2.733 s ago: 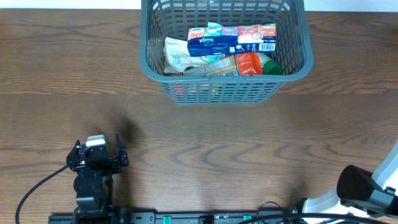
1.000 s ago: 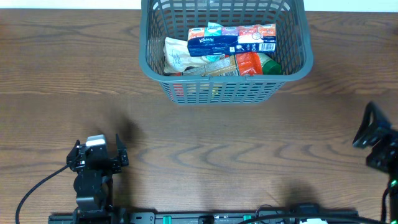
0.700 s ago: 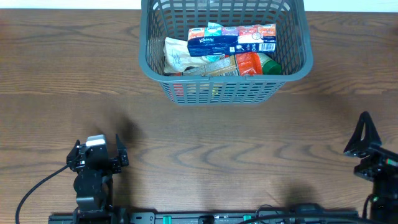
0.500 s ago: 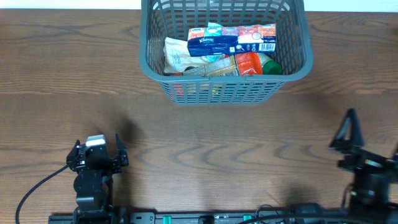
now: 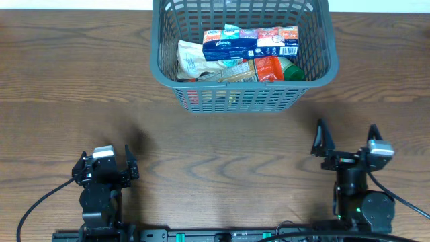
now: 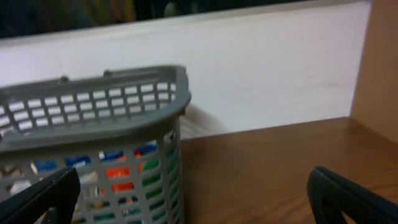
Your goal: Pack container
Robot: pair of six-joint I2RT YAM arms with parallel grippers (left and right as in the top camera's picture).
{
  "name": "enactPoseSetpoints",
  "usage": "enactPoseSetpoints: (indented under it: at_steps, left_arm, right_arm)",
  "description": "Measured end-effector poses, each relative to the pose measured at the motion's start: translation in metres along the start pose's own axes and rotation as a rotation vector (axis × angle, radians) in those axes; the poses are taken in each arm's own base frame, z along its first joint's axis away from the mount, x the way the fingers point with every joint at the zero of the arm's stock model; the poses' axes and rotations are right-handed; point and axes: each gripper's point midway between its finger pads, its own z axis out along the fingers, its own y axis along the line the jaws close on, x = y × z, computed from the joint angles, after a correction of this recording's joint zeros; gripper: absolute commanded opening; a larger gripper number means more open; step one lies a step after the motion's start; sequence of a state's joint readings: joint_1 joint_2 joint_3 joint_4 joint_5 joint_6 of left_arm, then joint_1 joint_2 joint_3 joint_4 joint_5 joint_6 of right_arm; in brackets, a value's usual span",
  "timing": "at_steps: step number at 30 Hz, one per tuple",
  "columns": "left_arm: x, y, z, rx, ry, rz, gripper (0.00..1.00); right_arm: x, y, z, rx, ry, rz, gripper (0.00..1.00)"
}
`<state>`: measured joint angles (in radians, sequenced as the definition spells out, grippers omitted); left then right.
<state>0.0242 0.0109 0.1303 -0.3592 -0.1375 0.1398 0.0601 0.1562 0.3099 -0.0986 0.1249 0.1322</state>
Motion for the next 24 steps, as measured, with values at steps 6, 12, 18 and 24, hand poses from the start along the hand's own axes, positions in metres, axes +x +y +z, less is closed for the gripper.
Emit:
enactPoseSetpoints:
  at_steps: [6, 12, 18, 24]
  left_arm:
    - [0.000, 0.000, 0.000, 0.000, 0.000, 0.000, 0.99]
    - [0.000, 0.000, 0.000, 0.000, 0.000, 0.000, 0.99]
    - [0.000, 0.000, 0.000, 0.000, 0.000, 0.000, 0.99]
    - [0.000, 0.000, 0.000, 0.000, 0.000, 0.000, 0.98]
  right_arm:
    - [0.035, 0.006, 0.006, -0.048, 0.053, -0.021, 0.99]
    - [0.049, 0.009, 0.003, -0.082, 0.055, -0.031, 0.99]
    - [0.054, 0.010, -0.002, -0.098, 0.025, -0.032, 0.99]
    - [0.068, 0.012, -0.001, -0.117, 0.054, -0.033, 0.99]
